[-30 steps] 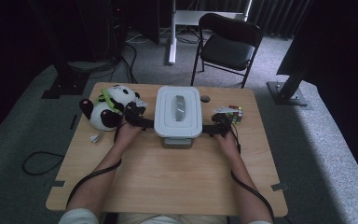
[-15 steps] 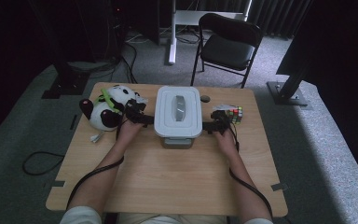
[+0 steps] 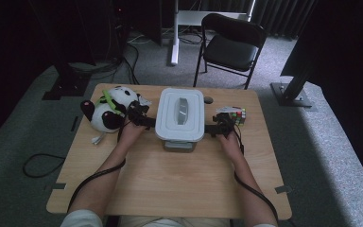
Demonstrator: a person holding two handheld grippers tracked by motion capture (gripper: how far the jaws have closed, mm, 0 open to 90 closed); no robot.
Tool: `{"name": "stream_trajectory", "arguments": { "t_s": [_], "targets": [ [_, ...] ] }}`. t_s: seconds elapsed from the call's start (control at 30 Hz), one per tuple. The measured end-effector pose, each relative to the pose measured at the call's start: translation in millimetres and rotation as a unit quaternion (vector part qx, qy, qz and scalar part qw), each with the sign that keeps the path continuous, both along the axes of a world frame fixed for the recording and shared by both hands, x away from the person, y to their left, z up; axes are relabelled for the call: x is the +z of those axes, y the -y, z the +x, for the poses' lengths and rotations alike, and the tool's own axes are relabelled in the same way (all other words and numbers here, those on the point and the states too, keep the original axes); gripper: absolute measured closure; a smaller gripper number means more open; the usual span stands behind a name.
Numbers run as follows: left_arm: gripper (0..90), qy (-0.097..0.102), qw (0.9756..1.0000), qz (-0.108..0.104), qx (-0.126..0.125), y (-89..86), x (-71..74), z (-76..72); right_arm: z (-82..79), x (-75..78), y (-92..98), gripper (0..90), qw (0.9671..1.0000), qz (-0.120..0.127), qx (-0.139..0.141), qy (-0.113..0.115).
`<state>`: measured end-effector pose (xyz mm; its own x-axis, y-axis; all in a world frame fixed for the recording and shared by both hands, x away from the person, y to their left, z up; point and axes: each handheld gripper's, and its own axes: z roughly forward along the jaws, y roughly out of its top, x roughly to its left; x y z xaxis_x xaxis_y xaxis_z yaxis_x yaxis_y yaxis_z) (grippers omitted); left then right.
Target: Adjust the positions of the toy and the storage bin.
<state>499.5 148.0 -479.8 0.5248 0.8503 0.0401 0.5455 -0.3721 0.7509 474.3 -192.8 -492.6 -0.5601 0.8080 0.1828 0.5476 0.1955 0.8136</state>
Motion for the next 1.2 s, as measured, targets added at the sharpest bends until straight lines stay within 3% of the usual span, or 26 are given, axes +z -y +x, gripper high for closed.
{"name": "stream_trajectory", "arguments": {
  "t_s": [0.23,0.43,0.7,0.87,1.2],
  "targets": [
    [1.3,0.002,0.9999,0.011,-0.009,4.3,2.0,-8.3,-8.0,-2.1,4.9,18.0,0.9998,0.016,0.005,-0.006],
    [1.3,0.000,0.9998,0.014,-0.017,7.0,2.7,-19.1,-19.8,-0.2,7.3,18.2,0.9999,0.003,0.016,0.000],
    [1.3,0.001,0.9997,0.005,-0.022,8.9,1.1,-33.1,-33.6,-0.6,11.0,18.2,0.9997,0.005,0.025,-0.001],
    [1.3,0.005,0.9993,0.021,-0.032,10.8,3.4,-44.5,-45.8,-1.2,12.7,18.2,0.9996,0.007,0.029,0.001],
    [1.3,0.010,0.9986,0.031,-0.042,14.4,4.9,-64.4,-65.0,-3.1,16.4,18.2,0.9992,0.014,0.037,0.002]
  ]
}}
